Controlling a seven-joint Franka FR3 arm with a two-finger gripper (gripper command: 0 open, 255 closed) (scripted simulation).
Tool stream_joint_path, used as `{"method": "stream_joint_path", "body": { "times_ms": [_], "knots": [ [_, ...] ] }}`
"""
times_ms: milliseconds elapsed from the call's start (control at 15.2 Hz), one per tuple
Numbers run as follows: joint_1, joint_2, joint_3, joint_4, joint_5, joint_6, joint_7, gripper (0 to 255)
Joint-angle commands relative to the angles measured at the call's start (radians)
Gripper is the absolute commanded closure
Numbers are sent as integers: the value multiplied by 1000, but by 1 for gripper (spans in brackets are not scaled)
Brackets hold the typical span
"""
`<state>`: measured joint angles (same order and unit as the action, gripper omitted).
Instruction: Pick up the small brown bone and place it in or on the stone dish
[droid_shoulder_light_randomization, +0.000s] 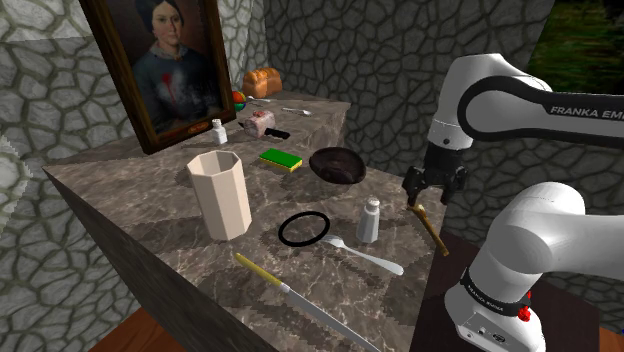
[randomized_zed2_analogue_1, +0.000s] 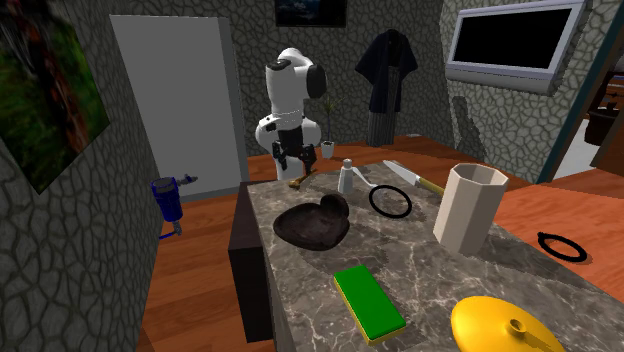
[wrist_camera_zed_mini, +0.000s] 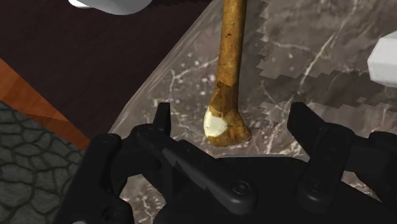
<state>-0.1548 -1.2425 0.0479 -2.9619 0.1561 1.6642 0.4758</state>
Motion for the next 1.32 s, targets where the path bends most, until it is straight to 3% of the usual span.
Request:
{"method": "stream_joint_path", "body": {
  "times_ms": [0,660,726,1254],
  "knots": [
    [3,-18,5,-35,6,27,1,0],
    [9,-23,12,-71,14,58,2,0],
    [9,-23,12,-71,14,58,2,255],
    [9,-23,12,-71,14,58,2,255]
  ]
}}
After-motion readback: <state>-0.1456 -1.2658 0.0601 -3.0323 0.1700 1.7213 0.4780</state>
